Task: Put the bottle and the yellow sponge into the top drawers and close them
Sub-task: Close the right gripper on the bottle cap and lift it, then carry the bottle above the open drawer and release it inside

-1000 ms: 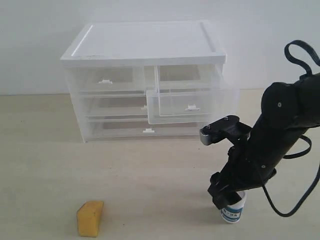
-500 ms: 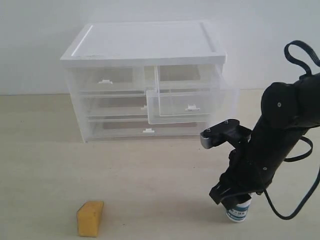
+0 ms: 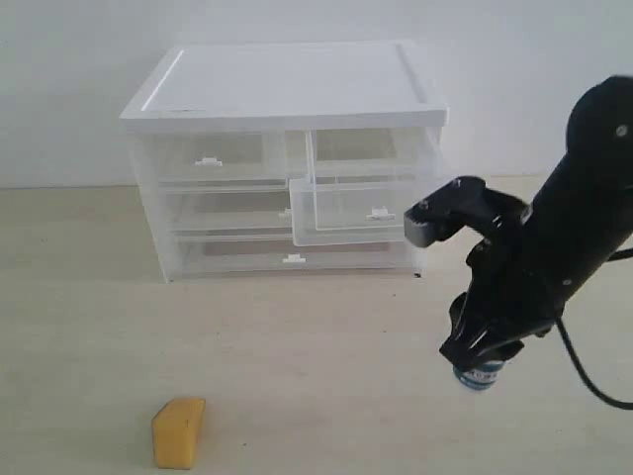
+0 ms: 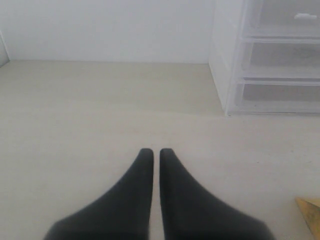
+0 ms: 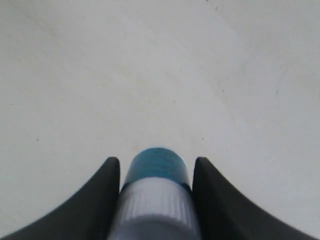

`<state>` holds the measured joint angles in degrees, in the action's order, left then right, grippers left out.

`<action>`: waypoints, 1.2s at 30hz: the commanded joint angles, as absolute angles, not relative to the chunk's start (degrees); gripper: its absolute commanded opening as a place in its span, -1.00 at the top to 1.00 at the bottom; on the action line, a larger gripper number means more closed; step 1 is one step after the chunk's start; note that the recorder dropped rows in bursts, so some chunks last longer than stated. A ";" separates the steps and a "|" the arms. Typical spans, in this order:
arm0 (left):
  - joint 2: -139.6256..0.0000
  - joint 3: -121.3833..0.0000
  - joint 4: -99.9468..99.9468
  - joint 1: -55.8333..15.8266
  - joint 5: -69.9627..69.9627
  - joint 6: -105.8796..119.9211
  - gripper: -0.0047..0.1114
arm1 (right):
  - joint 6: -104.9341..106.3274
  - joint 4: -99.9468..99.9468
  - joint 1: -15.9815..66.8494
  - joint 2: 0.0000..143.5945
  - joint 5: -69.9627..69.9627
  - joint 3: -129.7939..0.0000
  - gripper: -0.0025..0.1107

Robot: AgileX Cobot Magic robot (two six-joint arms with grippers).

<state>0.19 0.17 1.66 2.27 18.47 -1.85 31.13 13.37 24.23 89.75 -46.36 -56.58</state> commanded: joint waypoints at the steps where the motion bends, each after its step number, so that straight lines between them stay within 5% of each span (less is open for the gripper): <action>1: 0.00 0.00 1.24 2.11 17.81 -1.66 0.84 | 38.32 14.83 23.84 82.90 -50.68 -58.89 0.96; 20: 0.00 0.00 1.24 2.11 17.81 -1.66 0.84 | 96.01 60.84 6.38 83.41 -64.02 -71.84 0.96; 36: 0.00 0.00 1.24 2.11 17.81 -1.66 0.84 | 110.02 73.08 5.61 106.66 -68.03 -86.27 0.96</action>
